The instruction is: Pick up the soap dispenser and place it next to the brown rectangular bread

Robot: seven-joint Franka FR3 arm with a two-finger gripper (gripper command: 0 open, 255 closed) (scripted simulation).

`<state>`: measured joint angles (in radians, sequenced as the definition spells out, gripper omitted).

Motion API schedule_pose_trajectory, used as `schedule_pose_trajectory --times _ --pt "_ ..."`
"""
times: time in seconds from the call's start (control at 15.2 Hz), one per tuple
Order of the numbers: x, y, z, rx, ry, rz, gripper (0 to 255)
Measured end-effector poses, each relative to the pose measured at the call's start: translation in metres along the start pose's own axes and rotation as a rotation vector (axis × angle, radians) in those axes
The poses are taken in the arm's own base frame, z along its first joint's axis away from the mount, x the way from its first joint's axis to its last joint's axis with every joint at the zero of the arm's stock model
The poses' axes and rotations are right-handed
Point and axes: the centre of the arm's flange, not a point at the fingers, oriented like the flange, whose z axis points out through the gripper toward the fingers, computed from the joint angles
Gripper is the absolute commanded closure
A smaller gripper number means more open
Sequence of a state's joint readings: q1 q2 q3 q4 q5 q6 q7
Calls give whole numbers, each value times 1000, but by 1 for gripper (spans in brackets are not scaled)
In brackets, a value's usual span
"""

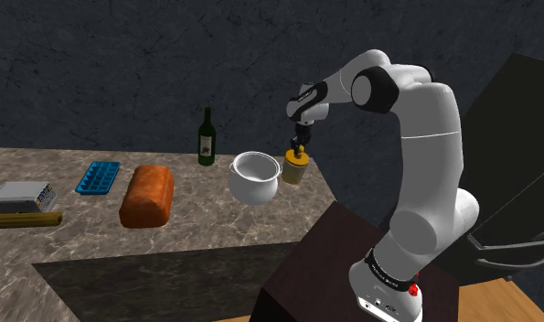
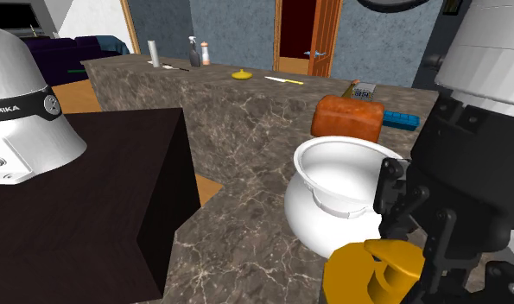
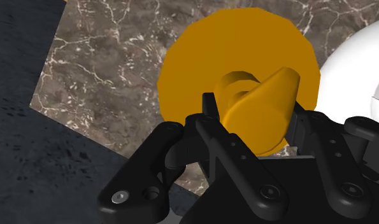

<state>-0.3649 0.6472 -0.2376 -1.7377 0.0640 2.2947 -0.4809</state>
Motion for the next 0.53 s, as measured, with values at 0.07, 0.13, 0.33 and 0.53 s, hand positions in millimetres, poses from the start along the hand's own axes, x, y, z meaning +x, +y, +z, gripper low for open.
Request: schedule_pose_trajectory --times 0.07,0.13,0.33,0.53 --pt "-1 1 -6 0 0 0 255" --pt "-1 1 -11 0 0 0 255" --pt "-3 1 -25 0 0 0 255" --pt "-5 1 -41 0 0 0 255"
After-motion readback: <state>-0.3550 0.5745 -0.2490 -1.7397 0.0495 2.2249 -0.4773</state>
